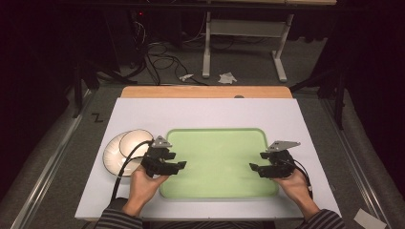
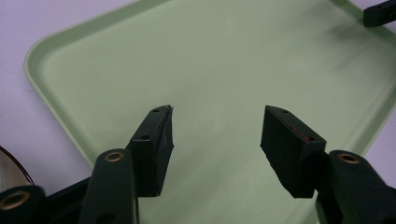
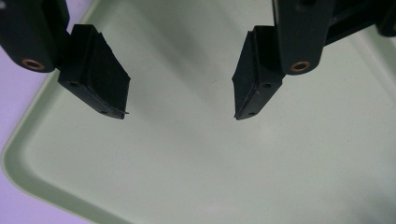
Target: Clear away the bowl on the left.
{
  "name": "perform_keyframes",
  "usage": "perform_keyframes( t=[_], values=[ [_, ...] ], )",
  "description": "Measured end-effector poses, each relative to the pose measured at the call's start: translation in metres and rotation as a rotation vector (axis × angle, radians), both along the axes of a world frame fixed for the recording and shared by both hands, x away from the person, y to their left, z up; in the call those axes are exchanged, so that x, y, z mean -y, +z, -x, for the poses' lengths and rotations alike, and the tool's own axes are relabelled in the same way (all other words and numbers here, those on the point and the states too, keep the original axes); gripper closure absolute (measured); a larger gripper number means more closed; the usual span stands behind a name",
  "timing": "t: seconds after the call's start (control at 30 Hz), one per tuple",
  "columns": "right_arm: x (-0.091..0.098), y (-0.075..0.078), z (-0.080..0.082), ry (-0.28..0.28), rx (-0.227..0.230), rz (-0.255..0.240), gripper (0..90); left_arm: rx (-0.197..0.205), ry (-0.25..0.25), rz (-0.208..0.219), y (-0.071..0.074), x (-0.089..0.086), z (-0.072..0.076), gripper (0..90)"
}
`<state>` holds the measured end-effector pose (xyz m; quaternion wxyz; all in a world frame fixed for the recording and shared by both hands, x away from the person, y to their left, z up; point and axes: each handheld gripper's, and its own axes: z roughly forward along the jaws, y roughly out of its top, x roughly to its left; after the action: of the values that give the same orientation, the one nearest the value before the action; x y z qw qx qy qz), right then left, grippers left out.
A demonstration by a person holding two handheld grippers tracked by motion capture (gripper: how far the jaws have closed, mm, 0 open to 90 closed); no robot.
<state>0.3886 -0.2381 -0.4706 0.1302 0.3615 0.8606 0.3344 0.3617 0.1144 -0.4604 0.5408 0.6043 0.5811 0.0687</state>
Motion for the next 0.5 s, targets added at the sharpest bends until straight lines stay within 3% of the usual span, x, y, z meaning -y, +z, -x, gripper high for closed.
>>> perform_keyframes(
  t=[0.2,0.5],
  values=[
    [0.001,0.0009,0.0004,-0.01,-0.014,-0.003,37.8,0.012,0.014,-0.026,-0.0007,-0.0026,-0.0003,43.4],
    [-0.0007,0.0004,0.0011,0.011,-0.026,-0.001,37.9,0.027,0.014,-0.025,0.0005,-0.0035,0.0012,44.0]
  ],
)
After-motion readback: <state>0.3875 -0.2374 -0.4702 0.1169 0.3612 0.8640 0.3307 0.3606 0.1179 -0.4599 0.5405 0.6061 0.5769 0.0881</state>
